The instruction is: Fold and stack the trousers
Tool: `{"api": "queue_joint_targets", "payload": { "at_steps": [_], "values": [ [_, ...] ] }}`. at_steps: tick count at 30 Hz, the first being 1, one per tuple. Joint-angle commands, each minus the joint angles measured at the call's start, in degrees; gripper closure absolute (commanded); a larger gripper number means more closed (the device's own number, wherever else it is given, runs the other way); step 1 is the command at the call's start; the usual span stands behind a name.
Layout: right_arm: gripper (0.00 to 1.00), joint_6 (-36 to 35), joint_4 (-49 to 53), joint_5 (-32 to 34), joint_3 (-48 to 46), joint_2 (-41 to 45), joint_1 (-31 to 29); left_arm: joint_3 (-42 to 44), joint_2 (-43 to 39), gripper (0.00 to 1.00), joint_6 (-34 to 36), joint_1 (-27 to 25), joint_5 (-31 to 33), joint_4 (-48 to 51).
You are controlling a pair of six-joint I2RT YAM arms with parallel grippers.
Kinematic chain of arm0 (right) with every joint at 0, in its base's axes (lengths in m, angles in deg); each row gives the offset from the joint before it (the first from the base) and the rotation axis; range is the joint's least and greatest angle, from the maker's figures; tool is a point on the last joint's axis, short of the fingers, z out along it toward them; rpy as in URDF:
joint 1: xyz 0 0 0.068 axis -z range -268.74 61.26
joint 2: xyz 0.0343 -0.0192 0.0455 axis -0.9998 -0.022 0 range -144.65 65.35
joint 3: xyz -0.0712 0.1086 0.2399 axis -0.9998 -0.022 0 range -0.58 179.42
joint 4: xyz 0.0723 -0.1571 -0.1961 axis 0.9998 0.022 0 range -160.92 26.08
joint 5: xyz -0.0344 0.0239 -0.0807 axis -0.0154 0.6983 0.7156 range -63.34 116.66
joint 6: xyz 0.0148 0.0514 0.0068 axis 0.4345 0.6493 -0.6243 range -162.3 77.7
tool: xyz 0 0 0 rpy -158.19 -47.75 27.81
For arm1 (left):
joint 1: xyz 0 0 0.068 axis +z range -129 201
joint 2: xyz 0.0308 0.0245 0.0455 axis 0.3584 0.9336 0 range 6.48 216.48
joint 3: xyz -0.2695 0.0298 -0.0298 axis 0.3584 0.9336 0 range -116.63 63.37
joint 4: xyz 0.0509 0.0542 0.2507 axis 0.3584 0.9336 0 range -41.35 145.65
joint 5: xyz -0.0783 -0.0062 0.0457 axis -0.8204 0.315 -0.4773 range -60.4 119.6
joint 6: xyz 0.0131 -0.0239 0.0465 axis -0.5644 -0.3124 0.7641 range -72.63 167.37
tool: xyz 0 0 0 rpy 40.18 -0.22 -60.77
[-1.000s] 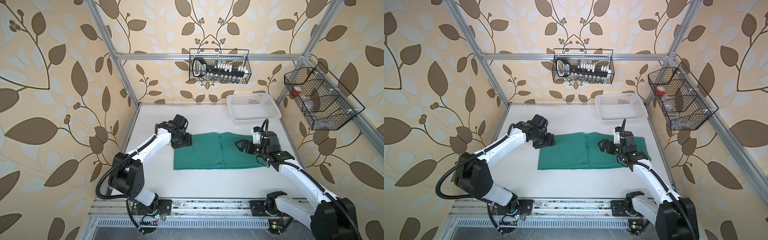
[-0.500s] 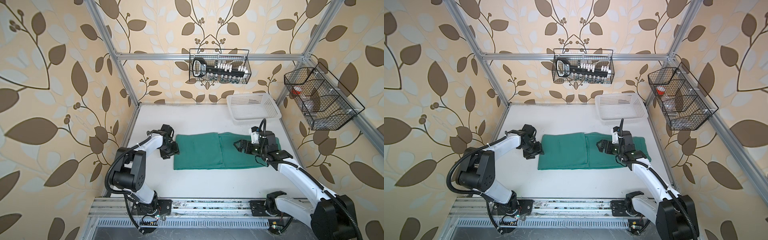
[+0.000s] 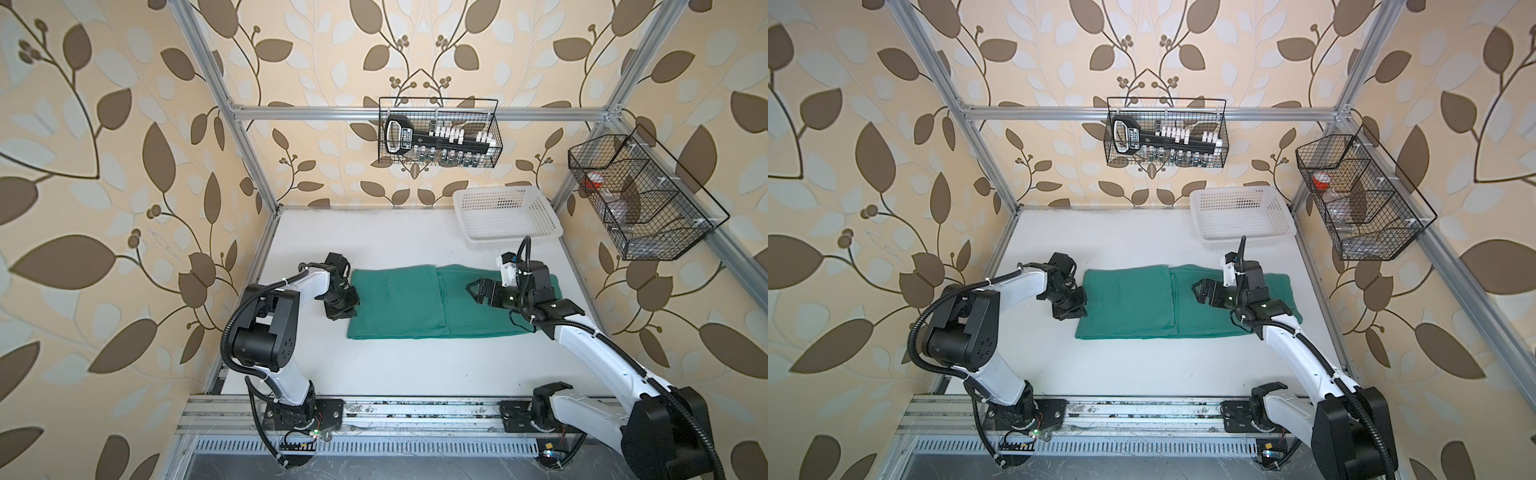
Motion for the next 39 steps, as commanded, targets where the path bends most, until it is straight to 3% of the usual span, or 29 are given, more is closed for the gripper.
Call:
{"api": "queue_joint_targets", "payload": {
  "at_steps": [1, 12, 25, 30, 34, 39],
  "values": [
    [0.0, -0.7, 0.3, 1.2, 2.2, -0.1, -0.3, -2.5, -1.2, 1.0, 1.1, -0.2, -0.2, 3.2],
    [0.0, -1.4, 1.6, 2.5, 2.6, 0.3, -0.2, -16.0, -9.8, 1.0, 6.1, 3.3, 13.9, 21.0],
    [0.03, -2.3, 1.0, 7.1, -2.1, -2.6, -1.0, -34.5, -16.2, 1.0, 9.6, 14.0, 9.0, 31.4],
    [0.08, -1.9, -1.5, 9.7, -3.6, -7.3, -3.2, -39.1, -16.2, 1.0, 9.2, 14.2, 6.7, 32.0],
    [0.13, -1.8, -3.2, 12.7, -3.5, -10.2, -6.1, -37.8, -17.4, 1.0, 6.9, 13.9, -3.6, 28.3],
    [0.27, -1.7, -4.5, 15.5, -3.5, -14.0, -9.1, -36.7, -19.8, 1.0, 3.0, 6.9, -5.8, 23.6]
  ]
}}
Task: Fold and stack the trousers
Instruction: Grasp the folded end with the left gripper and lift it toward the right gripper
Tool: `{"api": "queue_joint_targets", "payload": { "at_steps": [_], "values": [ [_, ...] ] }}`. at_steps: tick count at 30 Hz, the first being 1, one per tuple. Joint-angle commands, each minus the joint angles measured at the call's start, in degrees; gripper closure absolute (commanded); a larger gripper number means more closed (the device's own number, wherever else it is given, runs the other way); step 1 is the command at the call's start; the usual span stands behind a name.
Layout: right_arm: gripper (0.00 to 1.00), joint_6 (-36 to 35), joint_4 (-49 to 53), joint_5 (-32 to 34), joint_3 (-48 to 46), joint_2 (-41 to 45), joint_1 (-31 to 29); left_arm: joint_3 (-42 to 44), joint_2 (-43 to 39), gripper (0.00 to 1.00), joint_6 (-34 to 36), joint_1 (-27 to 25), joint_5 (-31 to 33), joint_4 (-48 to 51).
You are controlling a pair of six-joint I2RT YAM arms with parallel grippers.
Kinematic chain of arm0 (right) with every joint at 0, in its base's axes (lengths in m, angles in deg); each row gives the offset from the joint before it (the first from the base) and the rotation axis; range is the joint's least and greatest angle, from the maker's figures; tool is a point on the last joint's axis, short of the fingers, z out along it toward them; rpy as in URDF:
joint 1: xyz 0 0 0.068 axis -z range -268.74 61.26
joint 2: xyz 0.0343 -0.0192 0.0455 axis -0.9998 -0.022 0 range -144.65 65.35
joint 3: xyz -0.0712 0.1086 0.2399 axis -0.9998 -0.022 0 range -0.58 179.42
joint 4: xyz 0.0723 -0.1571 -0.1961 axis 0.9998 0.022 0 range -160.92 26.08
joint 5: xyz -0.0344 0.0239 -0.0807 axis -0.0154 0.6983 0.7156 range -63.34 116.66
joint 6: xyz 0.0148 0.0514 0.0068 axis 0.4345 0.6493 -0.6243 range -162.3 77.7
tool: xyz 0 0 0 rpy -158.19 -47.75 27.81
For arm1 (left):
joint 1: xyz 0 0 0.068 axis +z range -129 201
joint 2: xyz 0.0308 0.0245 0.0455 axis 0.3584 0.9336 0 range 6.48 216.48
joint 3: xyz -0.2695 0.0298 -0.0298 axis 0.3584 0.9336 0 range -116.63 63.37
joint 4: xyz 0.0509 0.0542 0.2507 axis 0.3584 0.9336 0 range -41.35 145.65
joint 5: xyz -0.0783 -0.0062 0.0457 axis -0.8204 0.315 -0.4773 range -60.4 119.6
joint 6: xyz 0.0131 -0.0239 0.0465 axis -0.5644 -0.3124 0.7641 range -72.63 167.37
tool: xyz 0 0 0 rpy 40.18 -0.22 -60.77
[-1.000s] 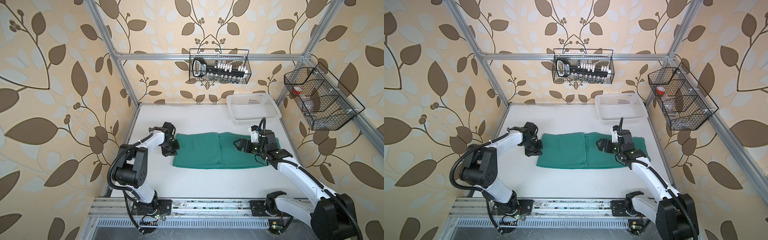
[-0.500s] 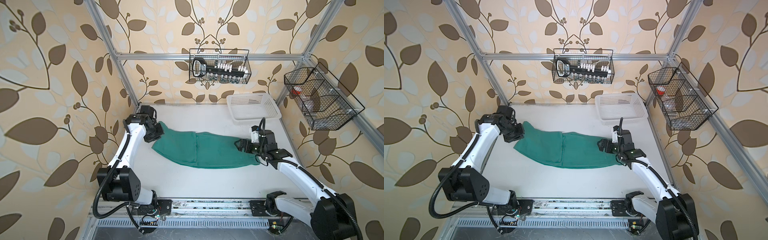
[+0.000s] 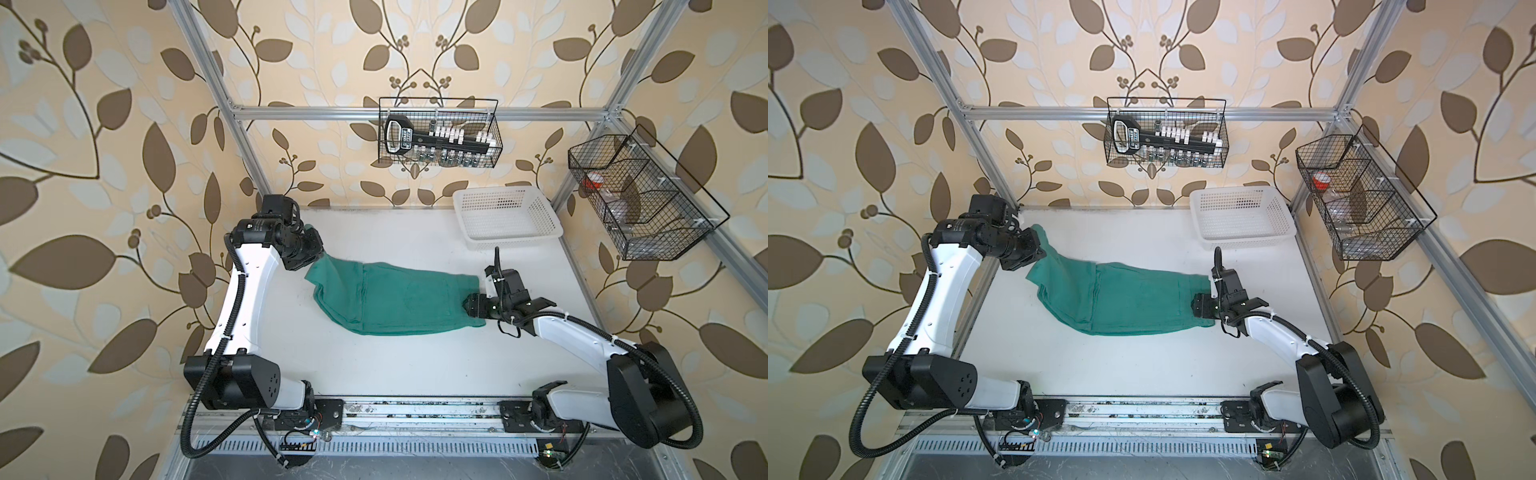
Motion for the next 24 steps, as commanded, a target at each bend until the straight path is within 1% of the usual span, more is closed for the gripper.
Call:
{"api": "queue_joint_targets", "payload": {
  "at_steps": [1, 3, 7, 12, 14, 16, 17, 21, 22, 24],
  "values": [
    [0.31, -0.5, -1.6, 4.1, -0.5, -2.2, -2.2, -0.5, -4.2, 1.0, -3.8, -6.1, -4.9, -4.8],
    [0.35, -0.1, -2.1, 4.6, -0.7, -3.2, -2.8, -1.2, -3.8, 1.0, -5.7, -9.4, -4.2, -5.8],
    [0.38, -0.5, -1.5, 7.4, -0.6, -4.8, -4.2, -0.8, -3.1, 1.0, -9.7, -16.1, -3.4, -9.5],
    [0.45, -0.2, -2.0, 7.4, -1.4, -5.8, -4.3, -1.7, -0.4, 1.0, -14.3, -25.0, -1.0, -14.3],
    [0.49, 0.0, -2.2, 7.3, -1.8, -5.6, -4.3, -1.8, 0.7, 1.0, -16.4, -27.3, -0.5, -16.6],
    [0.5, 0.3, -2.7, 6.8, -2.2, -5.4, -4.3, -1.8, 1.7, 1.0, -18.4, -29.8, -0.1, -19.6],
    [0.51, 0.5, -3.3, 6.1, -2.5, -5.4, -4.3, -2.3, 4.1, 1.0, -19.2, -31.4, 0.2, -20.4],
    [0.53, 0.9, -4.7, 4.3, -3.2, -5.3, -4.3, -3.6, 9.2, 1.0, -21.0, -36.8, 1.9, -23.6],
    [0.54, 1.0, -4.9, 4.1, -3.5, -5.2, -4.2, -4.3, 10.6, 1.0, -20.5, -38.0, 2.5, -23.7],
    [0.54, 1.1, -5.2, 3.8, -3.7, -4.8, -4.2, -7.8, 14.6, 1.0, -19.4, -39.9, 3.3, -20.6]
  ]
}}
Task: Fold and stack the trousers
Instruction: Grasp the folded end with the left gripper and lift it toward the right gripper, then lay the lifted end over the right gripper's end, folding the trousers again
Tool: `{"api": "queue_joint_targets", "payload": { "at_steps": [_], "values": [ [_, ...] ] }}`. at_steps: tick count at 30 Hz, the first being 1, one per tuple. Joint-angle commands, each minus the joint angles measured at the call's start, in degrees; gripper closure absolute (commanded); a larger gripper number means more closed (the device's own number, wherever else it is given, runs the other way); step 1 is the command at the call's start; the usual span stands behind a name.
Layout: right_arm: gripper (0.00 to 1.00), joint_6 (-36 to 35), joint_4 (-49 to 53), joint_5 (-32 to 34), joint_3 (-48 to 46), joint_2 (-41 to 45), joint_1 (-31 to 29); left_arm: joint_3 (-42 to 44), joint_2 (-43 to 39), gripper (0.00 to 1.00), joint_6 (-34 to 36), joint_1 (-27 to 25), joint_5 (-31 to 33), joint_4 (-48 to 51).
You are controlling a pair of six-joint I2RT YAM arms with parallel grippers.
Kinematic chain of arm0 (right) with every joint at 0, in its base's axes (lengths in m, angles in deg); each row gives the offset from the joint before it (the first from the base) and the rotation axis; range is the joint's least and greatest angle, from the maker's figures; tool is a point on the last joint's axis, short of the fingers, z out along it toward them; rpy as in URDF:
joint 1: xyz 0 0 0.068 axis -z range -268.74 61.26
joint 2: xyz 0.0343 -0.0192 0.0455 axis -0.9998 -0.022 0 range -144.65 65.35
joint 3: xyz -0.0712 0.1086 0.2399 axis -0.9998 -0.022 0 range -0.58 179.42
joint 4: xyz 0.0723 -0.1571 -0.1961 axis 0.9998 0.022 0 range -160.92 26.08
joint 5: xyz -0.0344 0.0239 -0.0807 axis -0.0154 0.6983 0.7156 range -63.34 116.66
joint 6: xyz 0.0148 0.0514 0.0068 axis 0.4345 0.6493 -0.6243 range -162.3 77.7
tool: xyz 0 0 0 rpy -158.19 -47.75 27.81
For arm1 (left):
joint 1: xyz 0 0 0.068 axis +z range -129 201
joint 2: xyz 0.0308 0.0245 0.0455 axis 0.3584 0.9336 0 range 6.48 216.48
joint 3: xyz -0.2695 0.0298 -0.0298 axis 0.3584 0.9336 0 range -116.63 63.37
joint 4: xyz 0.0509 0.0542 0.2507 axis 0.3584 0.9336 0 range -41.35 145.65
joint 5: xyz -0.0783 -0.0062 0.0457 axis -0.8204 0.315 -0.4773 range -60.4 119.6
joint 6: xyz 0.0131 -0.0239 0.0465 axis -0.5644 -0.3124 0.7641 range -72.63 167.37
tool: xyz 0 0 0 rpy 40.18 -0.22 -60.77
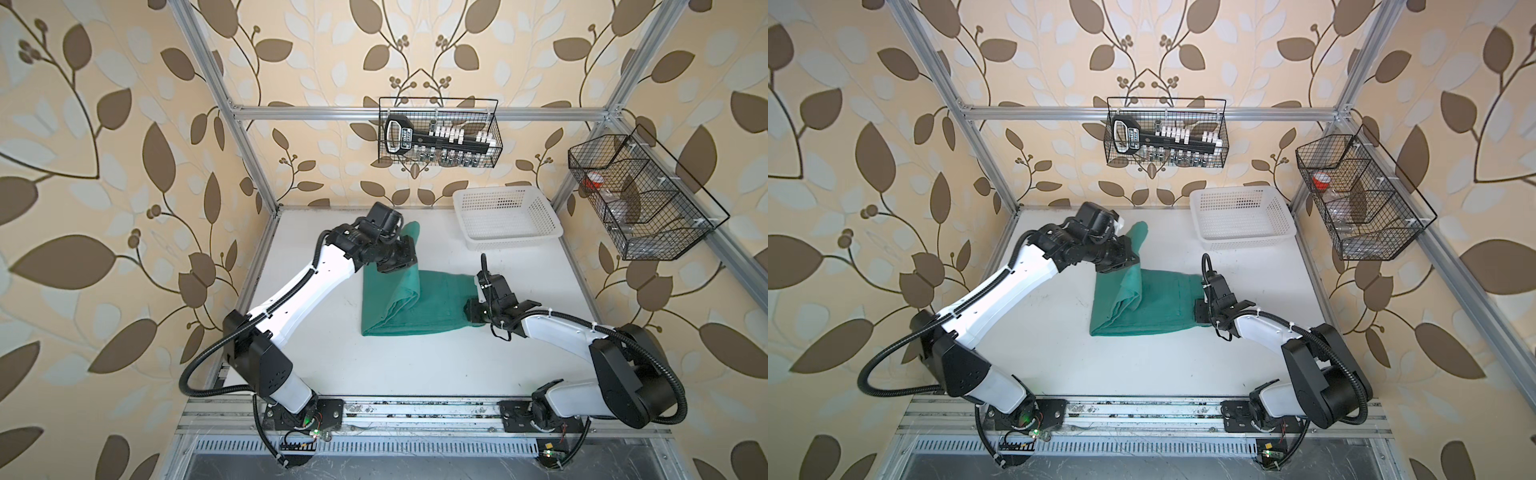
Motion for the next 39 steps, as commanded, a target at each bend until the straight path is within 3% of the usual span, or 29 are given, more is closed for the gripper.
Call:
{"api": "queue_joint_targets", "payload": {
  "at_steps": [1, 11, 24, 37, 39],
  "values": [
    [0.54, 0.6, 0.1, -2.7, -2.0, 0.1, -0.2, -6.4, 4.1, 1.0, -0.4, -3.0, 1.4, -1.5],
    [0.56, 1.1, -3.5, -6.5, -4.5, 0.2, 2.7, -9.9, 10.4, 1.0, -0.5, -8.7, 0.4, -1.2],
    [0.59, 3.5, -8.8, -14.5, -8.5, 2.2, 6.4, -13.1, 22.2, 1.0, -7.0, -15.7, 2.6, -8.7],
    [0.6, 4.3, -10.2, -16.5, -10.2, 3.4, 7.6, -17.0, 30.9, 1.0, -9.7, -17.4, 2.1, -11.0],
    [0.56, 4.6, -8.7, -16.3, -10.0, 5.7, 8.2, -16.0, 31.5, 1.0, -10.0, -17.3, 1.2, -11.8]
  ]
}}
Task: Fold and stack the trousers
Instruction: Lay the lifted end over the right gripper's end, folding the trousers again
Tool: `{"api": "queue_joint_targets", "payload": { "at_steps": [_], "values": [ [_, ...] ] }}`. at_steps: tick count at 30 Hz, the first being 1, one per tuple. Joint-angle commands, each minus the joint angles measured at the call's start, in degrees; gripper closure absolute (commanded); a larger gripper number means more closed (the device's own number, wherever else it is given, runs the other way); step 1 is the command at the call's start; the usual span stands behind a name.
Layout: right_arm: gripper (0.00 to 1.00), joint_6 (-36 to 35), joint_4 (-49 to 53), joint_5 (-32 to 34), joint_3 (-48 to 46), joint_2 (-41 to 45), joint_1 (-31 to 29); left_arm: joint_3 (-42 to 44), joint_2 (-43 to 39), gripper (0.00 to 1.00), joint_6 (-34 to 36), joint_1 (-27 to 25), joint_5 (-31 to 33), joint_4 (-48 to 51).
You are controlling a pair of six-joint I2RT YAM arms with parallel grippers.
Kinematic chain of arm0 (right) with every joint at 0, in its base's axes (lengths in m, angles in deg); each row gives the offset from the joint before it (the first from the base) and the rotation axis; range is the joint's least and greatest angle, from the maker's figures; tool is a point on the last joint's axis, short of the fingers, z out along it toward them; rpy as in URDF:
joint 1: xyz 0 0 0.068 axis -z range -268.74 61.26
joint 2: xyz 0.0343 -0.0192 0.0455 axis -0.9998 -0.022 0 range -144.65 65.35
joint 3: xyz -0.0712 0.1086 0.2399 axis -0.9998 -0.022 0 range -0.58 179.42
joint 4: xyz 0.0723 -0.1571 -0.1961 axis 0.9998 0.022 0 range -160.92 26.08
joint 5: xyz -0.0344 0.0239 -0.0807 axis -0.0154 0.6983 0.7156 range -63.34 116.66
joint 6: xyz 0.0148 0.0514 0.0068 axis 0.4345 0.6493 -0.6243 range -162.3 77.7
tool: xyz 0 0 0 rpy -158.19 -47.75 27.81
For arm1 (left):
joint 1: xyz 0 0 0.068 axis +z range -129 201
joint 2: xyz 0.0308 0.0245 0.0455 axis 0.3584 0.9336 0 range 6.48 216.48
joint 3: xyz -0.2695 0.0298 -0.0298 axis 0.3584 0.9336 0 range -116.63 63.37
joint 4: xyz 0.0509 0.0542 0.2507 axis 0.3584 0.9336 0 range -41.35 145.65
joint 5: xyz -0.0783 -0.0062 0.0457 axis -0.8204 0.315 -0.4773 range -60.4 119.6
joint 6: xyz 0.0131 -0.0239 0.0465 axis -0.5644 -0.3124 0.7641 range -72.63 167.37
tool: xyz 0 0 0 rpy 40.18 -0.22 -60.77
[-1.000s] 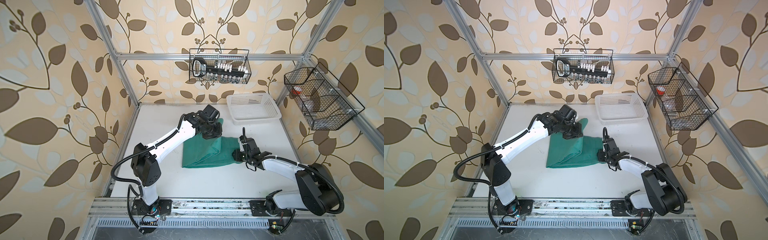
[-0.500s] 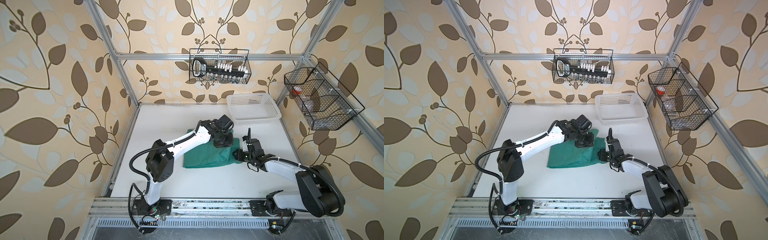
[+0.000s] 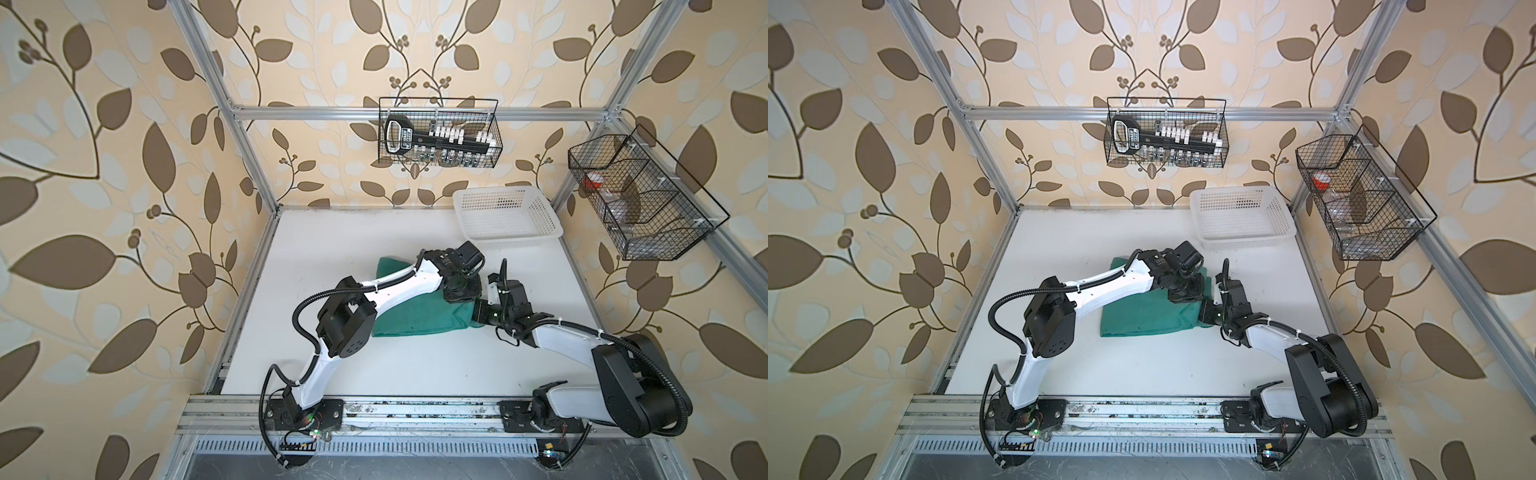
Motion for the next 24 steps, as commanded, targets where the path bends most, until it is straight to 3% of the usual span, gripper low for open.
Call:
{"api": "queue_joint_targets", "payload": {
  "at_steps": [1, 3, 5, 8, 12, 17, 24],
  "values": [
    [0.53, 0.9, 5.3, -1.8, -1.4, 3.4, 0.9, -1.3, 0.7, 1.0, -1.2, -0.6, -1.5, -3.6],
    [0.46, 1.0, 8.9, 0.1, -0.4, 7.2, 1.8, -0.8, 0.5, 0.98, -1.0, -0.5, -2.3, -4.2],
    [0.41, 0.8, 13.4, 2.9, 1.0, 11.2, 2.9, -0.8, -0.1, 0.88, -0.1, -0.5, -2.6, -4.1],
    [0.41, 0.4, 18.6, 6.6, 3.1, 16.2, 4.7, -1.0, -1.5, 0.68, 1.5, -0.5, -2.4, -3.5],
    [0.41, -0.9, 21.7, 6.7, 5.8, 19.2, 7.1, -0.9, -4.8, 0.54, 3.6, -0.4, -3.7, -2.5],
    [0.45, -1.3, 22.3, 2.3, 8.9, 18.8, 6.9, 2.4, -10.6, 0.51, 7.1, 1.1, -0.6, 2.4],
    [0.54, 1.1, 17.7, -0.6, 9.4, 14.2, 0.8, 11.0, -15.5, 0.51, 12.4, 10.2, 1.5, 4.8]
  ]
}}
